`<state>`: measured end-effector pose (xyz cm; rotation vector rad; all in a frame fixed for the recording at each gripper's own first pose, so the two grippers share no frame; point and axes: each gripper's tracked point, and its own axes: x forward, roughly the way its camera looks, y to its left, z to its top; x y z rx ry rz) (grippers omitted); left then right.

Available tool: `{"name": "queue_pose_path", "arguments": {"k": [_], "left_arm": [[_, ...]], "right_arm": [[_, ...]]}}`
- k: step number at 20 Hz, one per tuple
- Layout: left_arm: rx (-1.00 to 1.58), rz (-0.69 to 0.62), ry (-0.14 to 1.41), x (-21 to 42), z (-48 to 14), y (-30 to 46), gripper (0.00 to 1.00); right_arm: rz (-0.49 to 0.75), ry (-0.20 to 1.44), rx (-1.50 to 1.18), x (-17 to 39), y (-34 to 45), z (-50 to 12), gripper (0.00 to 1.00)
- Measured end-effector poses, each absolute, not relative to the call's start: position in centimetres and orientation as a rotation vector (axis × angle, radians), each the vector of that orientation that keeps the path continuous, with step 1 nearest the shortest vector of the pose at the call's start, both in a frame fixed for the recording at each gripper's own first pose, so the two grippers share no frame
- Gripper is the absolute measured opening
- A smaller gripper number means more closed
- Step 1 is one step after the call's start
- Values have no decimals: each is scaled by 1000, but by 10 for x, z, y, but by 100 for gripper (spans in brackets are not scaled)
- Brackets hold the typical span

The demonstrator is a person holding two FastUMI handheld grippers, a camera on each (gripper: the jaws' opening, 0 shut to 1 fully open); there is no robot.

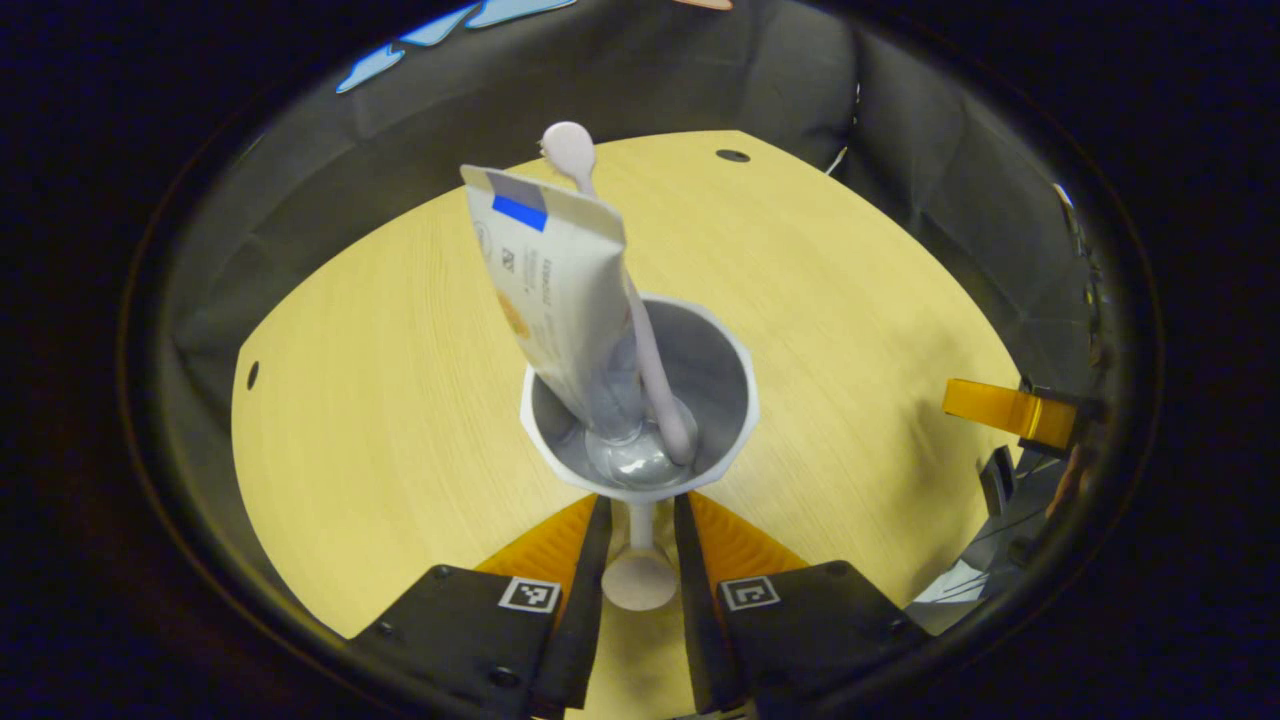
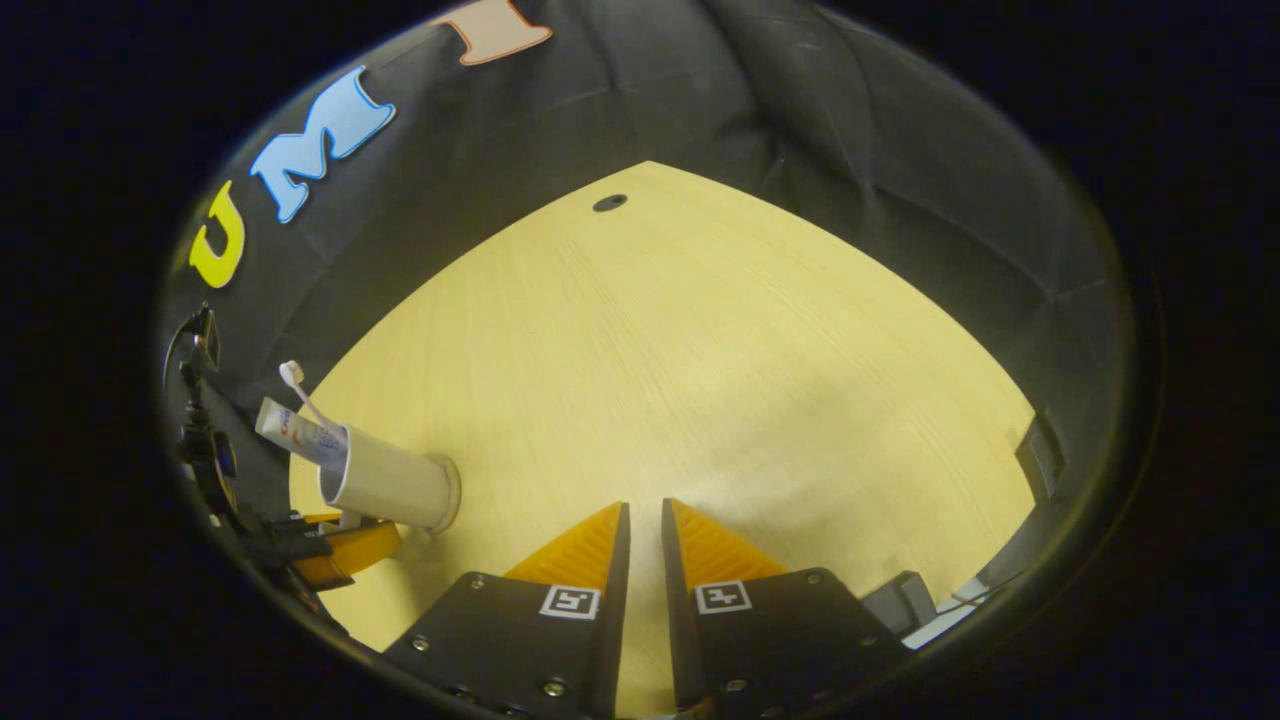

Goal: Put the toothbrush and toothpaste on the desktop into the cup, then pick up the cup and place it on the coaster on the desktop.

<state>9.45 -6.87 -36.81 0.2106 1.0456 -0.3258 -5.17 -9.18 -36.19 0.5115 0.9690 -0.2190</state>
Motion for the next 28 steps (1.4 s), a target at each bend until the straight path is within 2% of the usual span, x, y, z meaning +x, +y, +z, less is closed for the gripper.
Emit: {"name": "queue_pose_path", "arguments": {"k": [5, 6, 7, 16, 17, 18, 22, 28], "left_arm": [[168, -274, 933, 89, -342, -57, 46], [152, -262, 899, 88, -333, -55, 45], [135, -249, 860, 87, -316, -53, 45], [4, -123, 447, 73, -167, -43, 44], [1, -110, 410, 64, -155, -38, 46], [-6, -102, 371, 59, -143, -35, 44], [-53, -73, 235, 34, -105, -21, 45], [-74, -2, 91, 2, -90, 0, 43]], "right_arm": [[-141, 924, 462, -40, -88, -342, 21], [-123, 902, 444, -34, -84, -334, 25], [-104, 874, 424, -27, -83, -324, 21], [55, 595, 272, 18, -64, -206, 21], [66, 565, 248, 22, -62, -194, 16], [73, 536, 225, 26, -59, -184, 20], [76, 410, 168, 37, -58, -142, 20], [13, 249, 103, 44, -71, -96, 20]]}}
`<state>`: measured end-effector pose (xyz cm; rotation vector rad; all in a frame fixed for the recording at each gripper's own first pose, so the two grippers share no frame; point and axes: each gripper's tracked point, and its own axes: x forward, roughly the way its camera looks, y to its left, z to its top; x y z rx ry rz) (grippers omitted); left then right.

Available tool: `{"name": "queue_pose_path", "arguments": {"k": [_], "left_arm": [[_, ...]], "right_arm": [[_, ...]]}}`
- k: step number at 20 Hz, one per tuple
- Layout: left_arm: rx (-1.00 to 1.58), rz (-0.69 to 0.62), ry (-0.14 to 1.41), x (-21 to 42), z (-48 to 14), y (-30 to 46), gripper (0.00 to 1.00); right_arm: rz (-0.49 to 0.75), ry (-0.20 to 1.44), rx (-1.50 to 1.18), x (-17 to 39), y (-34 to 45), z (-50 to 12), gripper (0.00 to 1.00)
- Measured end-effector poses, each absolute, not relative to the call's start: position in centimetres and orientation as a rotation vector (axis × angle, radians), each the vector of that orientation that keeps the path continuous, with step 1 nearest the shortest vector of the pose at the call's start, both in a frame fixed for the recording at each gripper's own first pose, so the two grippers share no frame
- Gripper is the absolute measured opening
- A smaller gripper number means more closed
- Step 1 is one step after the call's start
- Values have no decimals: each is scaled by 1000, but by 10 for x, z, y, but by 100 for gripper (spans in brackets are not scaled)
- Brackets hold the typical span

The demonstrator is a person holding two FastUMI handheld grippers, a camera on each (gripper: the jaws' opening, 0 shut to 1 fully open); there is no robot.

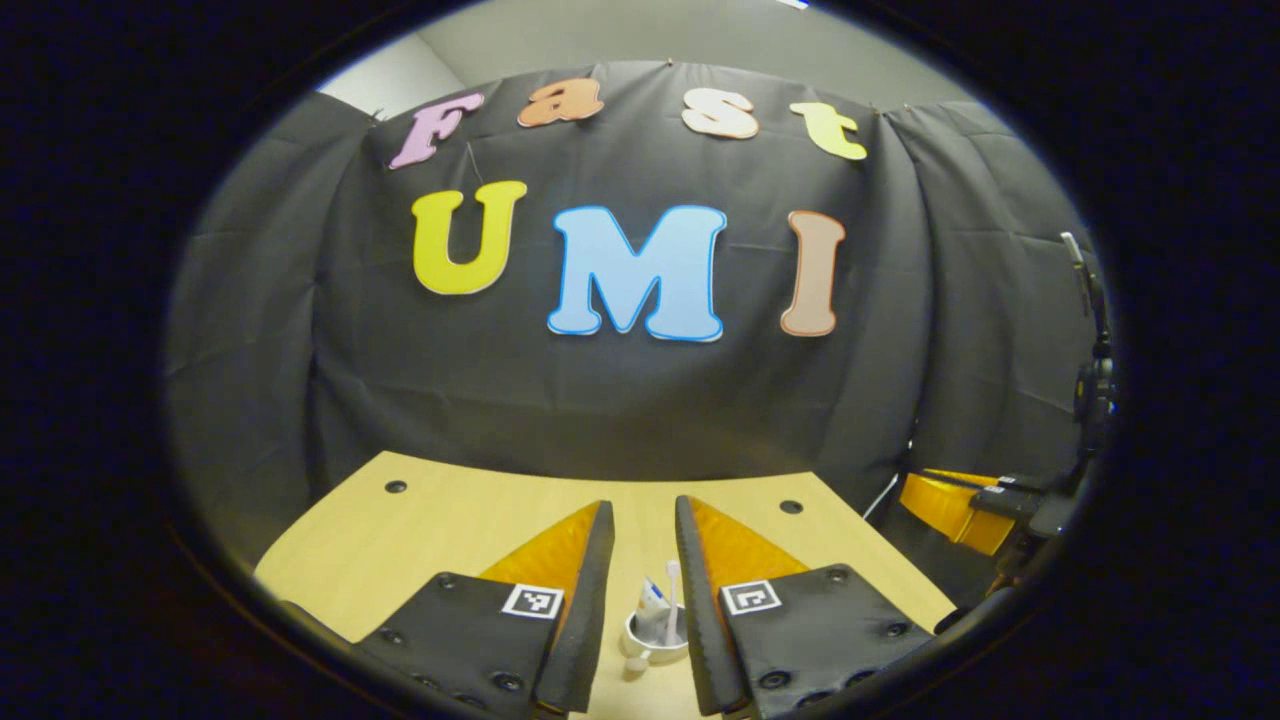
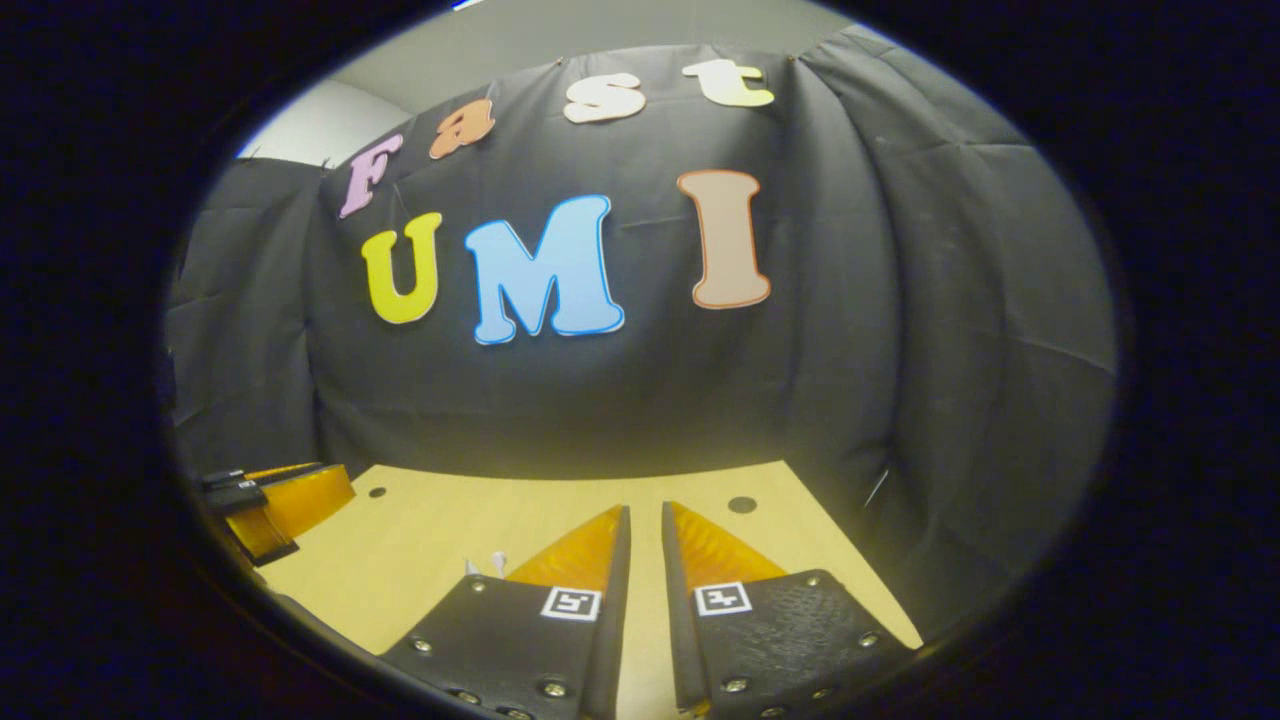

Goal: Put the toothbrush and toothpaste on the desktop into the cup, then pick up the cup and place it on the coaster on the desktop.

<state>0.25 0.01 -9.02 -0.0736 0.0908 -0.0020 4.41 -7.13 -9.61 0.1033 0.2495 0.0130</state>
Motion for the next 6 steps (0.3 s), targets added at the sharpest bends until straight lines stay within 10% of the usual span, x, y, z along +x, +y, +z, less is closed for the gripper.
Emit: {"name": "queue_pose_path", "arguments": {"k": [6], "left_arm": [[-59, 11, -30, -29, -61, 3, 44]], "right_arm": [[-4, 222, 117, 54, -78, -83, 15]]}}
